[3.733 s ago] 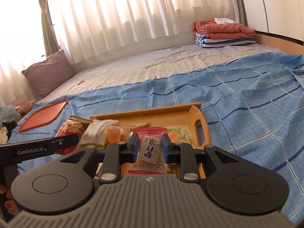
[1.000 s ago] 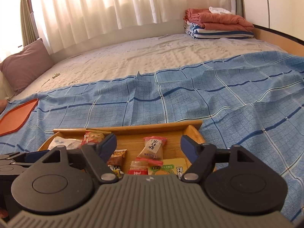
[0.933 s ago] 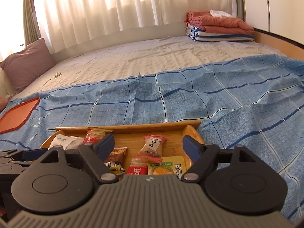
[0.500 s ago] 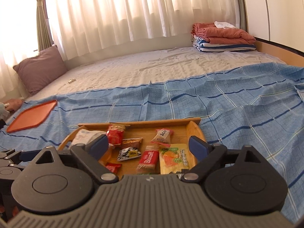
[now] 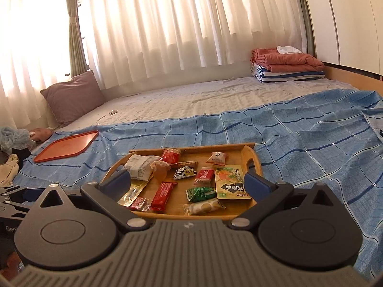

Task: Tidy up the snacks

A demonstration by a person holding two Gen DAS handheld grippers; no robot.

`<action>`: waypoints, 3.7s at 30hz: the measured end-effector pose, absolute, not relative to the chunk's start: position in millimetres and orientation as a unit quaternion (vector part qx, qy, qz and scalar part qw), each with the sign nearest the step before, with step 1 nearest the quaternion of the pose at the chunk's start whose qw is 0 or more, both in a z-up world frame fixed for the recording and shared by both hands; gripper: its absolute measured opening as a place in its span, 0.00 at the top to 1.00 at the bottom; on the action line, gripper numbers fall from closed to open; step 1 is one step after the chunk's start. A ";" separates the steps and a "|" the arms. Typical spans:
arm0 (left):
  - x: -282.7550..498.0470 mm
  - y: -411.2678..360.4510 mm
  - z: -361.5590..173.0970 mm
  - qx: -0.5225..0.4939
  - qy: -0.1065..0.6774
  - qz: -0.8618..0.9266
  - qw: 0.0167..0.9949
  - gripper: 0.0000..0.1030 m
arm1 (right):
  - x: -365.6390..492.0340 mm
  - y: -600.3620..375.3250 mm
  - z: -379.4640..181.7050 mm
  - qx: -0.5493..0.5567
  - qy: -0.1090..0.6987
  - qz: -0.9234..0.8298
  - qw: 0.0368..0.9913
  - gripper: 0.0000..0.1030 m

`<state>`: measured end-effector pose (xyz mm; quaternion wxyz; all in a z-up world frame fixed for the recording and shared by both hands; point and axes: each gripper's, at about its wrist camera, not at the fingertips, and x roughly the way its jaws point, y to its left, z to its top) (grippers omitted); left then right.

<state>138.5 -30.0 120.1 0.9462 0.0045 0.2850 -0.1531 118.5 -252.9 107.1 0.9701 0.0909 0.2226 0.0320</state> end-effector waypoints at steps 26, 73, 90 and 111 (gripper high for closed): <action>77.9 -11.5 22.2 0.009 0.332 -0.102 0.938 0.00 | 39.0 -223.6 6.3 0.023 0.285 -0.014 0.958 0.00; 85.6 -22.7 -13.4 0.049 0.328 -0.104 0.938 0.00 | 42.2 -220.3 -35.8 0.002 0.297 -0.029 0.954 0.00; 84.0 -24.8 -12.9 0.047 0.323 -0.102 0.940 0.00 | 41.4 -220.6 -35.6 0.003 0.295 -0.028 0.955 0.00; 83.4 -25.3 -13.4 0.048 0.322 -0.101 0.940 0.00 | 40.9 -220.9 -35.9 0.003 0.295 -0.028 0.955 0.00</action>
